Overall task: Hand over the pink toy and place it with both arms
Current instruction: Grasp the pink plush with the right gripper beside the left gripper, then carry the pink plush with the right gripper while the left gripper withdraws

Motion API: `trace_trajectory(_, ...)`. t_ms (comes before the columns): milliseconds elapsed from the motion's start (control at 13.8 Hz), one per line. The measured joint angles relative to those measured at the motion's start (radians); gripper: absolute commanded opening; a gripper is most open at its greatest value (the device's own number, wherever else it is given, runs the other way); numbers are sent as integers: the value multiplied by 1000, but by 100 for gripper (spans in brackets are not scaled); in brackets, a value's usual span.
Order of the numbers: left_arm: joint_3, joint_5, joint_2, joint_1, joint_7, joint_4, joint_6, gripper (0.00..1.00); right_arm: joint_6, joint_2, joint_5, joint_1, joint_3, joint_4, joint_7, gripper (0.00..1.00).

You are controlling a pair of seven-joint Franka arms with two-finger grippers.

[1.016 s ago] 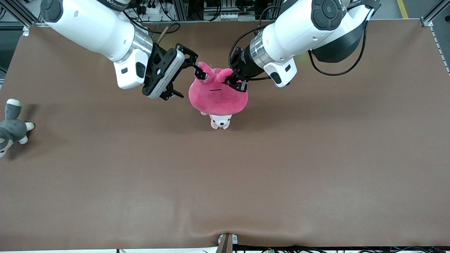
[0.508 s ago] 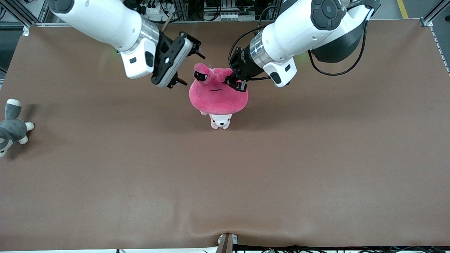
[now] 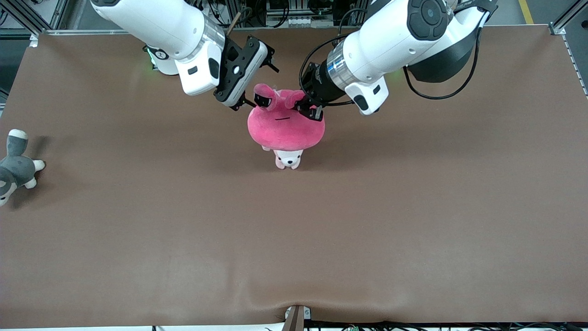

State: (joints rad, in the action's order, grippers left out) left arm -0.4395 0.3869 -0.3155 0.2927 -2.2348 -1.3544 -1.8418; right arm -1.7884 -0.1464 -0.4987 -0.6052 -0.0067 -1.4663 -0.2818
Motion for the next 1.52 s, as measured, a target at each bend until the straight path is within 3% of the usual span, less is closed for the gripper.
trace_trajectory(73, 0, 0, -2, 0, 0, 0, 0, 0, -12, 0, 3, -1, 0, 0, 0, 67)
trace_trajectory(290, 1, 0, -5, 0, 0, 0, 0, 0, -32, -2, 9, -1, -1, 0, 0, 3)
trace_trajectory(871, 4, 0, -5, -5, 1, 1, -1, 0, -51, -10, 12, 5, -18, 0, 3, 0)
trace_trajectory(1016, 5, 0, -5, -7, 2, 3, -8, 99, -53, -12, 10, 45, -25, 0, 6, 0)
trace_trajectory(1306, 19, 0, -1, -19, 19, 9, -14, 100, 9, -14, 10, 181, -30, -1, -8, 0)
trace_trajectory(1524, 27, -1, 20, -93, 112, 18, 40, 100, 60, -16, 13, 283, -35, -16, -142, 0)
